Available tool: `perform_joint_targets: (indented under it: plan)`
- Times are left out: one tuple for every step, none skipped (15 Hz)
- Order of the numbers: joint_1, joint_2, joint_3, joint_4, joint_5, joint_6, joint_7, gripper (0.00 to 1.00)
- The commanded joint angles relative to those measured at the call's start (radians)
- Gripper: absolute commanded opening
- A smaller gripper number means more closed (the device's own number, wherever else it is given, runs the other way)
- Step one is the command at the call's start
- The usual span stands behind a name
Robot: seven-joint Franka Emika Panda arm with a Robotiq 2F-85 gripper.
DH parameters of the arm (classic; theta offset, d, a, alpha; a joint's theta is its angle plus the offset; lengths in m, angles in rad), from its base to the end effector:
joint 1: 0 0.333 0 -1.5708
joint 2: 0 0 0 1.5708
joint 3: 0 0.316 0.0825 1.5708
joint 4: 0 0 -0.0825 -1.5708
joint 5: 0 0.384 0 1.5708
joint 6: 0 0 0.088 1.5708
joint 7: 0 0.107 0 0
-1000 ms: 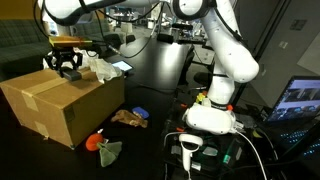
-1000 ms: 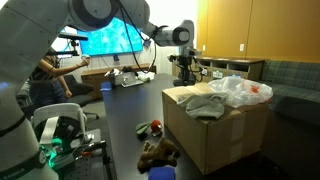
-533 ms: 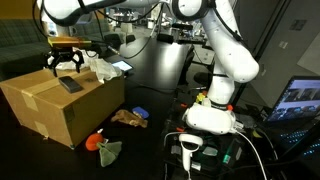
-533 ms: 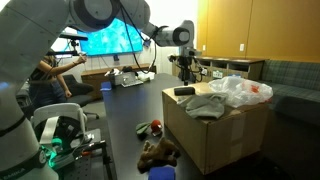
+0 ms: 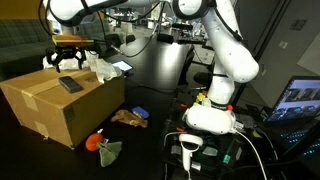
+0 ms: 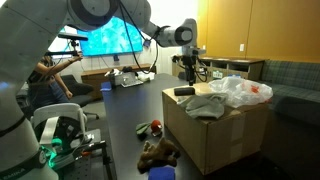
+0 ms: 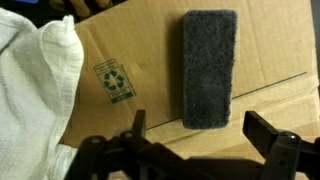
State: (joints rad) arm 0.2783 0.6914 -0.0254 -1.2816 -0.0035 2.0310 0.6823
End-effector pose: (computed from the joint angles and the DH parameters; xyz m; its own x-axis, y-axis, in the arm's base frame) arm 0.7199 0.1906 0.3478 0.9107 -0.4091 0.0573 -0.4086 -0.9125 -0.0216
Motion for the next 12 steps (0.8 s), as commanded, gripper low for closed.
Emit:
perform_joint_targets:
  plan:
    - [0.003, -0.069, -0.031, -0.093, -0.078, 0.033, -0.006, 1.0]
    - [0.003, -0.079, -0.037, -0.103, -0.107, 0.014, -0.025, 1.0]
    - [0.007, -0.089, -0.047, -0.113, -0.144, 0.009, -0.031, 1.0]
    - [0.008, -0.097, -0.054, -0.119, -0.174, 0.007, -0.032, 1.0]
    - [0.004, -0.113, -0.055, -0.129, -0.197, 0.001, -0.043, 1.0]
    - [0.003, -0.127, -0.061, -0.13, -0.224, -0.007, -0.047, 1.0]
    - [-0.001, -0.138, -0.063, -0.127, -0.246, -0.017, -0.058, 1.0]
    - [-0.007, -0.148, -0.065, -0.125, -0.265, -0.018, -0.069, 1.0]
    - [-0.017, -0.159, -0.065, -0.116, -0.276, -0.023, -0.091, 1.0]
    - [-0.028, -0.159, -0.064, -0.103, -0.284, -0.023, -0.113, 1.0]
    - [-0.045, -0.162, -0.06, -0.093, -0.283, -0.016, -0.15, 1.0]
    - [-0.061, -0.163, -0.056, -0.081, -0.276, -0.013, -0.184, 1.0]
